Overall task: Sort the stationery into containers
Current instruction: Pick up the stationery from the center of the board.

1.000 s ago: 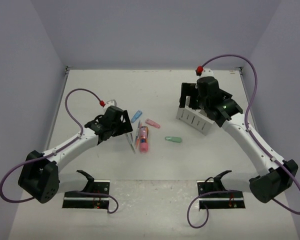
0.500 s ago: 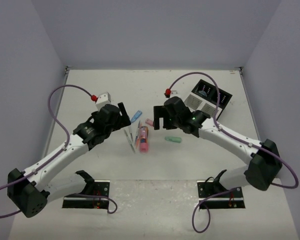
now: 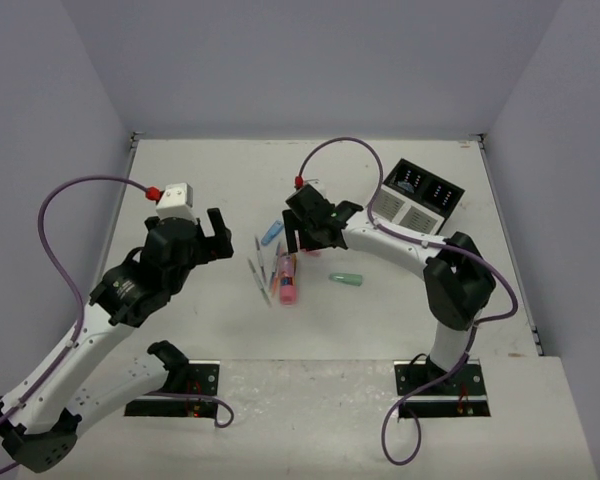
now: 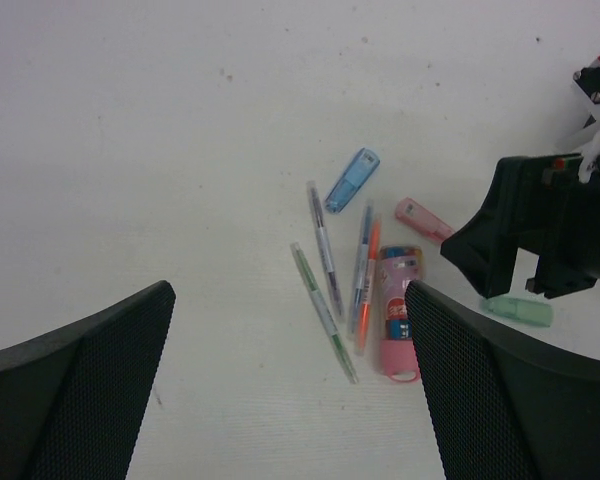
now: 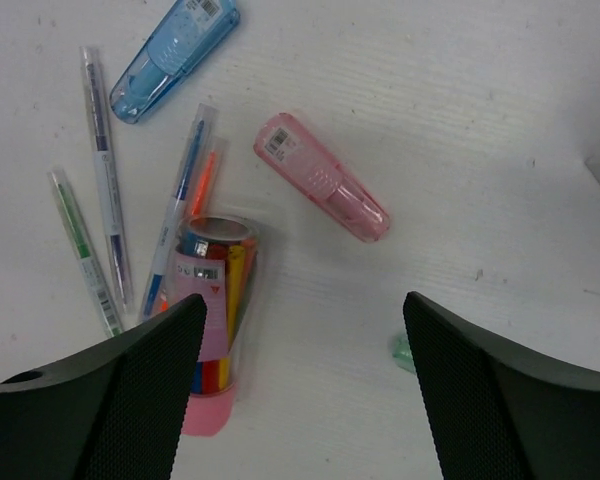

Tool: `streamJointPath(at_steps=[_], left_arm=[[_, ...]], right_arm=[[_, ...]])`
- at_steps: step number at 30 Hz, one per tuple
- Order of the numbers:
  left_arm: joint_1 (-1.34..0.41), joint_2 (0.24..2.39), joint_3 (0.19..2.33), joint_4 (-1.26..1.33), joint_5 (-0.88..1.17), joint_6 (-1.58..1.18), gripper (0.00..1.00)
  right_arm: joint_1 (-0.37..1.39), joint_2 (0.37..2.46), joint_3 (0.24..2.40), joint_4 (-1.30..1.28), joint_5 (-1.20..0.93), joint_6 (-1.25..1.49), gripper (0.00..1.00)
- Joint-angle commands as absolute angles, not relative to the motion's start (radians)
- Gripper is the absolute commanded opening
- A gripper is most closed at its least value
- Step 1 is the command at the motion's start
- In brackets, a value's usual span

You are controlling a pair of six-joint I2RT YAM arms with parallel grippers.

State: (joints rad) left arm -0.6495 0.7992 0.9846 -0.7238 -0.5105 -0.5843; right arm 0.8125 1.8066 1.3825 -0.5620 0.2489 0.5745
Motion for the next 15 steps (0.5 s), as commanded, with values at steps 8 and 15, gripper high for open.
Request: streamJointPath(at_steps=[8,15], left_arm=[[-0.652,0.725,0.860,-0.664,-0.506,-0.448,1.00],[-0.651,0.767,0.831,-0.632,-0.465,-0.423,1.00]], right_arm=[[0.700,1.931,1.500,-0.535,0.155,0.226,0.74],[0.690,2.067,1.605,-0.591,0.090,0.048,0.73]])
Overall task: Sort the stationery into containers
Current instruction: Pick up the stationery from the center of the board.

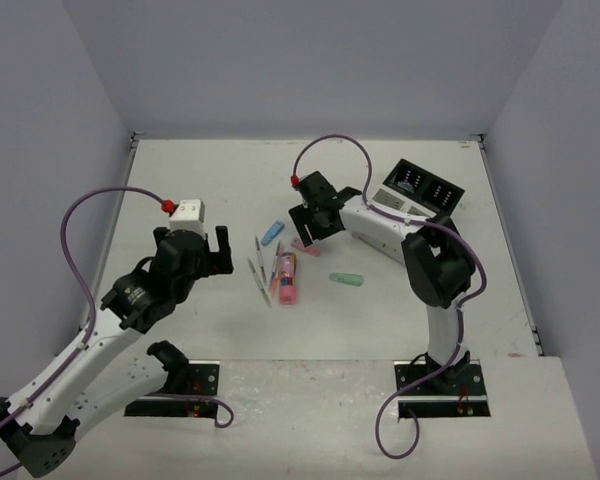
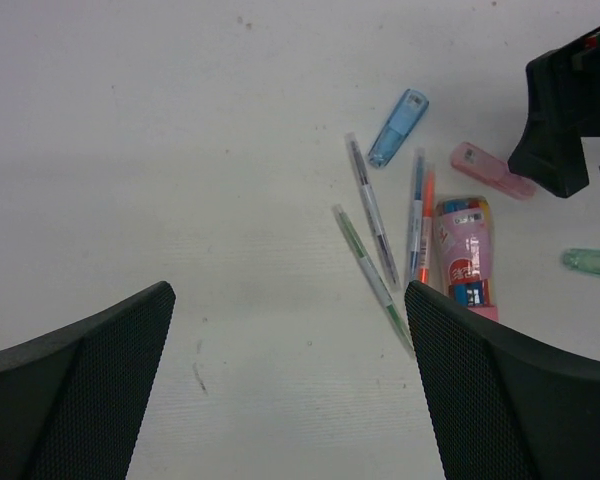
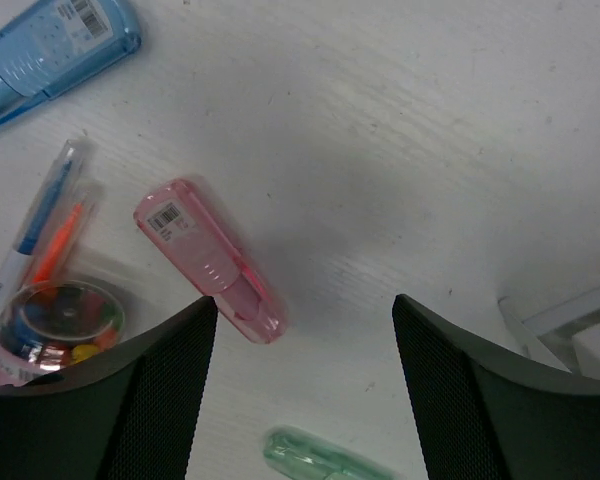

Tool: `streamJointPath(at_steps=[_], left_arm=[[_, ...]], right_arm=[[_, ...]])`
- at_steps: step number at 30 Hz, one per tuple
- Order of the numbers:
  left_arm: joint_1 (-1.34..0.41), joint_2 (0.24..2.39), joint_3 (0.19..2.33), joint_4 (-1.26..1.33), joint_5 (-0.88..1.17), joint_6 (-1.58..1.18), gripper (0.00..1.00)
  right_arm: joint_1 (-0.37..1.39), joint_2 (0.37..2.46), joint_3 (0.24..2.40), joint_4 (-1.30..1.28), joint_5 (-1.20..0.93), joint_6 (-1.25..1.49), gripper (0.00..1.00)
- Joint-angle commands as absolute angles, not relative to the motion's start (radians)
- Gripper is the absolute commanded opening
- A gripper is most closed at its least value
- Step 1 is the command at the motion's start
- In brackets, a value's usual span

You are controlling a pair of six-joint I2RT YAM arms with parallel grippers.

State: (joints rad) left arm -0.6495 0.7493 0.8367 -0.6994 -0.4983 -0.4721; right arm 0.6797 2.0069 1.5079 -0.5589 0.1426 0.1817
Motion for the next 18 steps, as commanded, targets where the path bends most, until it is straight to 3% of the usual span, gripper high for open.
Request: streamJointPath(at_steps=[1,8,18], left_arm=[[-0.652,0.772,0.831,-0.632,-0.464,-0.423,1.00],[-0.650,0.752,0.825,-0.627,-0.465,-0.425,1.00],[-0.652,0.747,0.824,-0.623,-0.457,-0.419,1.00]], right_arm=[[0.690,2.079,1.626,-0.604,0.089,0.039,0.73],[0.688,2.152,1.747,-0.744,0.021,0.017,0.73],[0.699,2.179,1.721,-0.756,-0.023,0.028,0.71]])
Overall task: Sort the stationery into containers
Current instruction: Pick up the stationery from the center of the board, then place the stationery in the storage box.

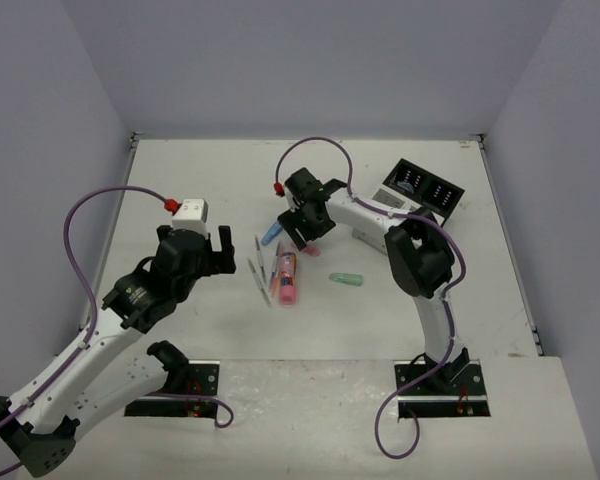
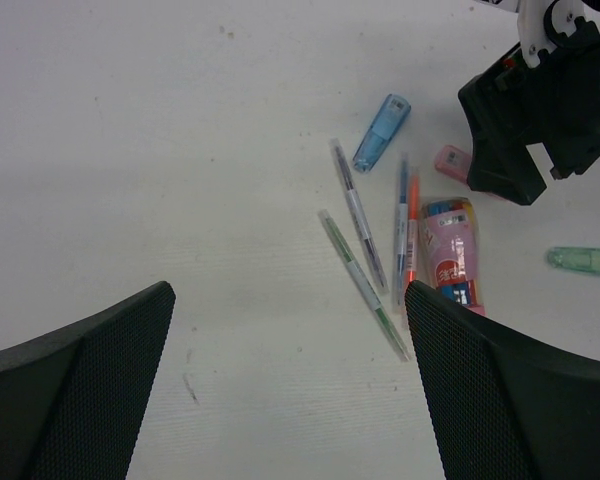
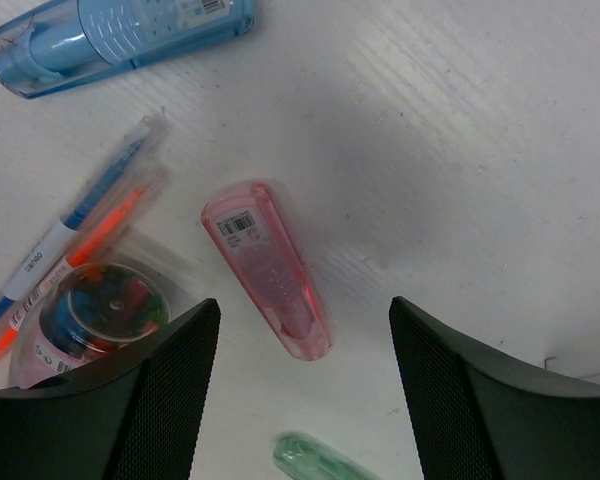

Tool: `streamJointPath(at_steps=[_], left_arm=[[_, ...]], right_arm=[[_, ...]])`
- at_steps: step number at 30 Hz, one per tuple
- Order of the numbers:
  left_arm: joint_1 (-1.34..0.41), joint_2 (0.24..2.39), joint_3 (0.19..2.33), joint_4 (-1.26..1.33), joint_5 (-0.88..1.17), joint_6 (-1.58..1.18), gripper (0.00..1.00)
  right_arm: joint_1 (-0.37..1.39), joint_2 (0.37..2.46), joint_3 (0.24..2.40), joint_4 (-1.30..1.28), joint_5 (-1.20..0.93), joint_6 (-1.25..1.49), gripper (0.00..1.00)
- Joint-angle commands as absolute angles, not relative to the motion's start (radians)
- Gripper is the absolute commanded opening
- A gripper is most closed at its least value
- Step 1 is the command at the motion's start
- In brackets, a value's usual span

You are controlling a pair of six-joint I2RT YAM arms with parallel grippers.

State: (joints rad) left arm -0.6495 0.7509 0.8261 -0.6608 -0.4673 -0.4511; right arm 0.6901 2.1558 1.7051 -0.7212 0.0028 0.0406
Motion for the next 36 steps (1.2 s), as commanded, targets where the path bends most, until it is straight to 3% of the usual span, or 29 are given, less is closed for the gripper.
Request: streamJointPath(at_steps=[1,13,20,28,36], left_arm=[[-0.652,0.746,0.824,-0.623,-0.457,-0.419,1.00],[-0.651,0.727,0.821,-0.620,-0.455,-0.419,1.00],[-0.650,0.718,0.821,-0.620,-0.458,-0.419,1.00],[-0.652,0.716,0.820,-0.620,-0.460,-0.420,1.00],[-0.652,0.708,0.819,-0.618,-0.450,-0.418,1.00]], right_arm=[[0.701,2.188,1.727,-0.759,-0.018,0.029,0.69],[0.711,2.216,1.731,-0.753,0.016,0.052,0.25],[0.716,2.087,1.665,-0.729,0.077,0.104,0.01],[0.683,1.789,1.550,-0.679,0.096,0.160,0.00],[0.356,1.483,1.373,-0.579,0.169,0.333,0.00]])
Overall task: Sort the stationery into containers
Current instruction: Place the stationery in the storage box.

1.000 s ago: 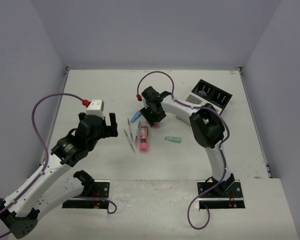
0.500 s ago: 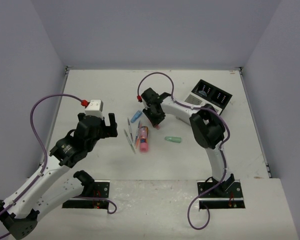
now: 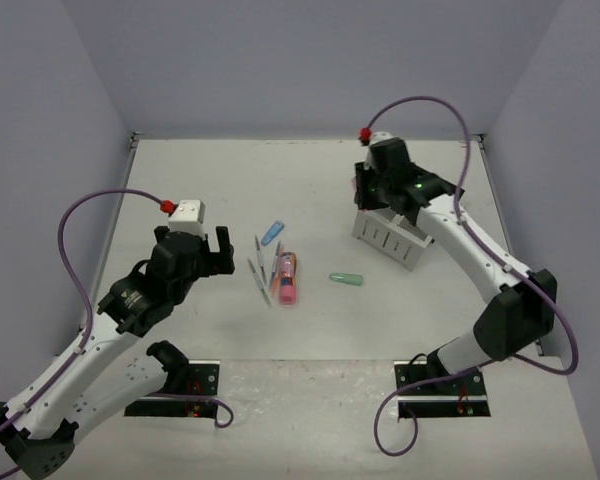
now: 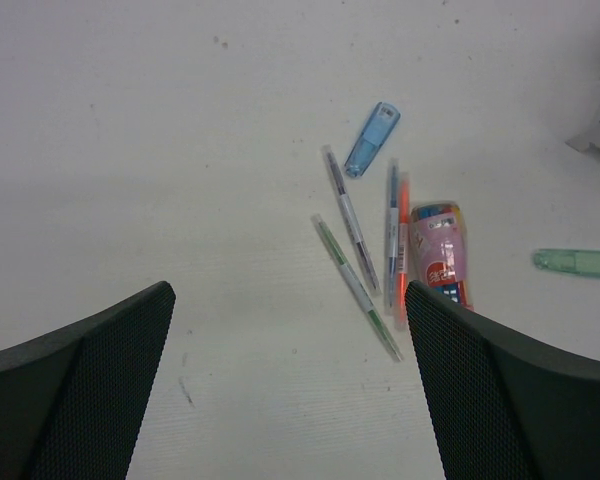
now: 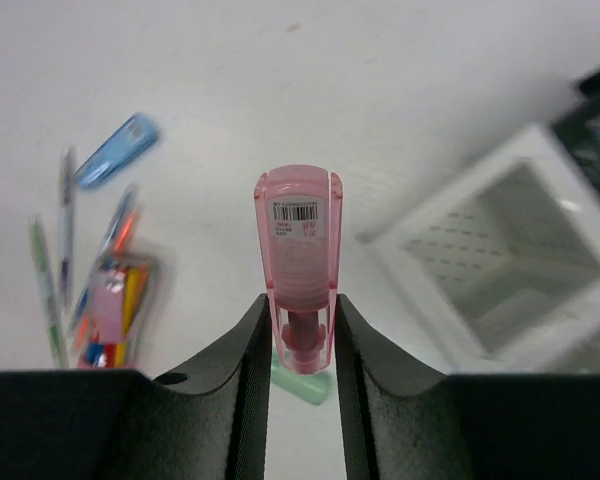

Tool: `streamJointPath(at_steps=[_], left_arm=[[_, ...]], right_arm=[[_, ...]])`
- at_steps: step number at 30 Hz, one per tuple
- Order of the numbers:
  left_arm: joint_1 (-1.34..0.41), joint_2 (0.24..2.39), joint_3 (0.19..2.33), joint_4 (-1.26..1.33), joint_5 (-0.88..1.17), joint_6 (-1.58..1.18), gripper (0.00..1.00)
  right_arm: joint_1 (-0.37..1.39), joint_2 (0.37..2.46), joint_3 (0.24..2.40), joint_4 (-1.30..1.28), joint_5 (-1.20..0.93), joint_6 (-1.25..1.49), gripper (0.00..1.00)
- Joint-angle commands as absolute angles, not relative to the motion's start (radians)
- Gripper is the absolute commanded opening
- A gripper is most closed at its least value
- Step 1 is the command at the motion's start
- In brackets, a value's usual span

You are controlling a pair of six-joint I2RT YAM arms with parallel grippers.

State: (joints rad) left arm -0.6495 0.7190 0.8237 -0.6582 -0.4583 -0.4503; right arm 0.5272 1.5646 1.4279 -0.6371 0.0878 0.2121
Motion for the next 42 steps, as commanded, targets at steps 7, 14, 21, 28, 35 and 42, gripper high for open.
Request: streamJointPath(at_steps=[7,14,21,28,35,42], left_arm=[[-0.651,0.672,0.813,-0.611,-0.448,-0.417,1.00],[-0.652,0.684,0.812,-0.606,-0.431,-0.411,1.00],[-0.652,0.682,0.811,-0.603,-0.425,-0.410,1.00],[-0.651,0.697,0.810,-0.602,-0.420,-0.408,1.00],[-0.650,0.732,0.820,-0.609,-0.424,-0.407,1.00],[-0.650,0.774,0.830,-0.615,-0.441,-0.410,1.00]], right_arm=[[0.082,1.485,1.361,-0.568,0.311,0.426,0.00],[0.005,1.646,1.448,-0.568,0.340,0.430,0.00],[-0.026,1.752,1.500,-0.568,0.368,0.419,0.00],[-0.028,1.761,1.473,-0.562,0.354,0.427,0.26],[-0.022,1.662,1.441,-0.560,0.322,0.429,0.64],[0.075,1.541,1.457,-0.615,0.362,0.396,0.71]])
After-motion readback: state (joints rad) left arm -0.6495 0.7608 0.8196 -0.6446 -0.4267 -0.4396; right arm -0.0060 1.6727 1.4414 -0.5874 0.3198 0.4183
